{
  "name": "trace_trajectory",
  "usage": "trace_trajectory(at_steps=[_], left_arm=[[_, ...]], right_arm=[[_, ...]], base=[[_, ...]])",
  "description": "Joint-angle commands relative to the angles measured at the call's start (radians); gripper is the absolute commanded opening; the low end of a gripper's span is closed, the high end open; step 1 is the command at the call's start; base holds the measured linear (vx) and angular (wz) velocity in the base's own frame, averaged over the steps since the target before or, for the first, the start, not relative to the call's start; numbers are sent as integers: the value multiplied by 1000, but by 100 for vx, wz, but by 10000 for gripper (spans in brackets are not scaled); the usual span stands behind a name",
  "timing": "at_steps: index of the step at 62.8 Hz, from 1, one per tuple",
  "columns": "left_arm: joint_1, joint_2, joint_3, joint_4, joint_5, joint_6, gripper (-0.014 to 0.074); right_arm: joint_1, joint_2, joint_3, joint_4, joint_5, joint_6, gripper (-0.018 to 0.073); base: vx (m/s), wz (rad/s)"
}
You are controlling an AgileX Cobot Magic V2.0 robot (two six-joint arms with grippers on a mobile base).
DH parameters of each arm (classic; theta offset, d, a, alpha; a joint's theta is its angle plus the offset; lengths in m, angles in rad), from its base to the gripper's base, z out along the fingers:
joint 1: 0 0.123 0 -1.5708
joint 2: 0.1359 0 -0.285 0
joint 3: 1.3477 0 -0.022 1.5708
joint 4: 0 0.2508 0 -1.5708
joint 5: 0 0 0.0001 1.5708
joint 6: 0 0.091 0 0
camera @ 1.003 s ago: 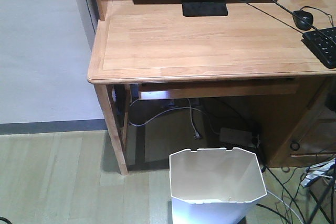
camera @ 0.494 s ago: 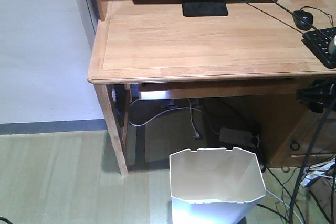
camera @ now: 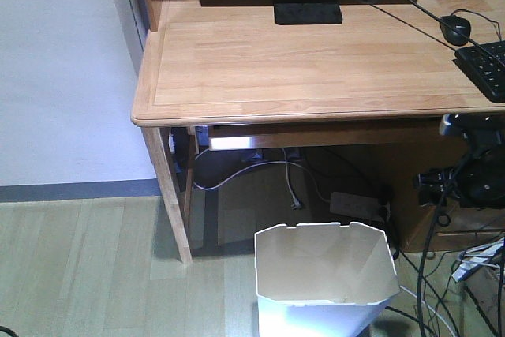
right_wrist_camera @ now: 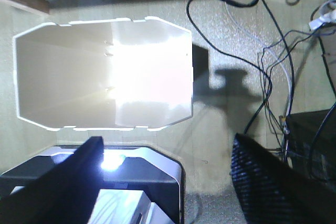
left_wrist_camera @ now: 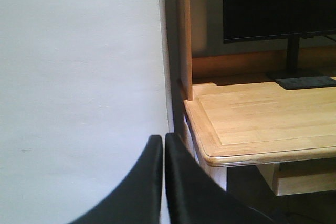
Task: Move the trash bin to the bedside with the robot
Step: 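Lower the right gripper down to the rim of the white trash bin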
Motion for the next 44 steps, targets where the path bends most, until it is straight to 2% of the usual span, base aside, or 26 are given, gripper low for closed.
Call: trace_trajectory(at_steps=[1, 11, 26, 44], left_arm=[[-6, -8, 12, -9, -74, -14, -6], [-6, -8, 12, -9, -74, -14, -6], [-6, -8, 12, -9, -74, -14, -6], [-6, -8, 12, -9, -74, -14, -6]], right_arm=[[-8, 49, -46, 8, -61, -17, 512], [-8, 174, -93, 8, -99, -57, 529], [15, 362, -141, 5, -256, -128, 531], [52, 654, -307, 8, -265, -141, 531]], base=[[0, 0], [0, 0], [0, 0], [0, 0]])
